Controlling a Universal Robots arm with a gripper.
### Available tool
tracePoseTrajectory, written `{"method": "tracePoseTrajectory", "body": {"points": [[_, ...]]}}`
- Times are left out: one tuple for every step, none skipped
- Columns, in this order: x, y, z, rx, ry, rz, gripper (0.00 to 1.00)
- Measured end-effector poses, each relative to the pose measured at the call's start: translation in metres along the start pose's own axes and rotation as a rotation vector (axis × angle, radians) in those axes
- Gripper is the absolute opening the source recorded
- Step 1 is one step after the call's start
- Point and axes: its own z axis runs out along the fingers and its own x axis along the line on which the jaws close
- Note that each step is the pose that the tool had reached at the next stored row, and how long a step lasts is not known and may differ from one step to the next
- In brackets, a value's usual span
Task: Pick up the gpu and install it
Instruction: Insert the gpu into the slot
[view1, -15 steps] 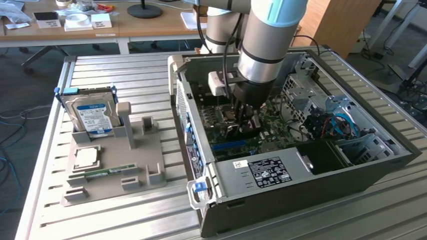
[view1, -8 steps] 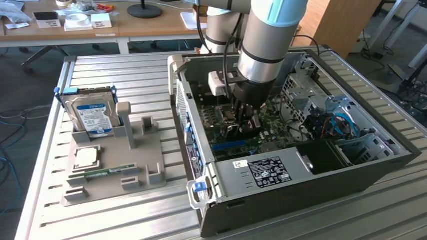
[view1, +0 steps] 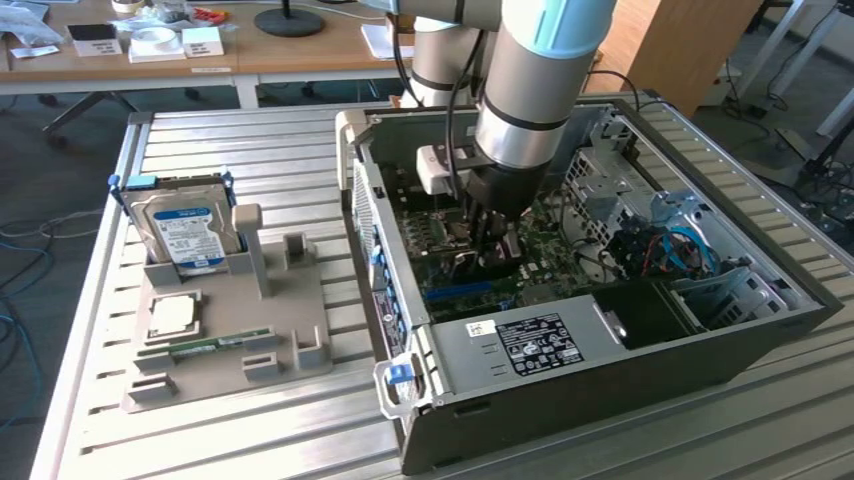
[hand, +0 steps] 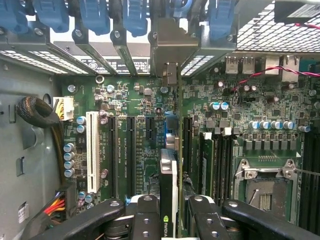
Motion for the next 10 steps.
{"method": "tracePoseTrajectory", "body": {"points": [[0.0000,0.0001,0.0000,-0.0001,0.0001,0.000,0.26],[0.0000,0.0001,0.0000,-0.0001,0.0002,0.000,0.26],[0.0000,0.0001,0.0000,-0.0001,0.0001,0.000,0.26],[0.0000,0.0001,0.0000,-0.0001,0.0000,0.000,0.26],[-0.0001,0.0002,0.0001,0.0001,-0.0001,0.000,0.26],[-0.0001,0.0007,0.0002,0.0001,-0.0003,0.000,0.26],[-0.0001,0.0011,0.0003,0.0001,-0.0003,0.000,0.26],[-0.0001,0.0013,0.0003,0.0002,-0.0003,0.000,0.26],[0.0000,0.0014,0.0005,0.0001,-0.0002,0.000,0.26],[0.0000,0.0014,0.0008,0.0000,-0.0001,0.000,0.26]]}}
